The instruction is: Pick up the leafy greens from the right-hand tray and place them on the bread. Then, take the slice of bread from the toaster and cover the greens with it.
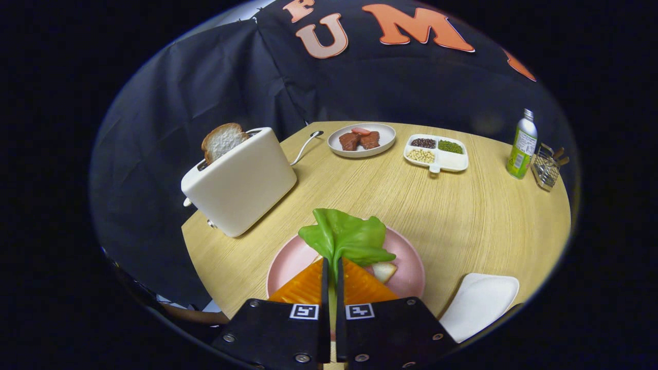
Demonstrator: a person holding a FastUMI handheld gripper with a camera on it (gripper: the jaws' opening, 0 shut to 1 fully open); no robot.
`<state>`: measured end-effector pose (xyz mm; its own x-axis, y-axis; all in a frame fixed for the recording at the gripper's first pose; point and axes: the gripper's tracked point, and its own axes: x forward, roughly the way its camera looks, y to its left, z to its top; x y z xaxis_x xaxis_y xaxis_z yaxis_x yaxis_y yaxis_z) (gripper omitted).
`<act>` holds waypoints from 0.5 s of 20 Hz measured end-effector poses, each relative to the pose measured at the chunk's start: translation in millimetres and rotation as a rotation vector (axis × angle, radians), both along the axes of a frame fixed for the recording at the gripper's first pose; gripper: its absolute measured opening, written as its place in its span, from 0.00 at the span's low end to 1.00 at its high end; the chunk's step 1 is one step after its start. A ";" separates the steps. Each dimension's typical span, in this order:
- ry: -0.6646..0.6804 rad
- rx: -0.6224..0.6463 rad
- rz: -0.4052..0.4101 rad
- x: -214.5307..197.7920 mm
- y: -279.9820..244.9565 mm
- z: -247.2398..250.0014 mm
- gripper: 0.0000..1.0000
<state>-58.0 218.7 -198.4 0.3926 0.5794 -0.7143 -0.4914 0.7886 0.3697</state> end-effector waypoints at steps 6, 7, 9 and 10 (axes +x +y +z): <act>0.079 -0.010 0.009 -6.1 12.4 -19.2 0.05; 0.082 -0.026 0.004 -4.3 10.3 -23.5 0.06; 0.085 -0.076 0.002 -4.0 5.7 -33.3 0.07; 0.091 -0.092 0.003 -6.0 4.0 -36.5 0.07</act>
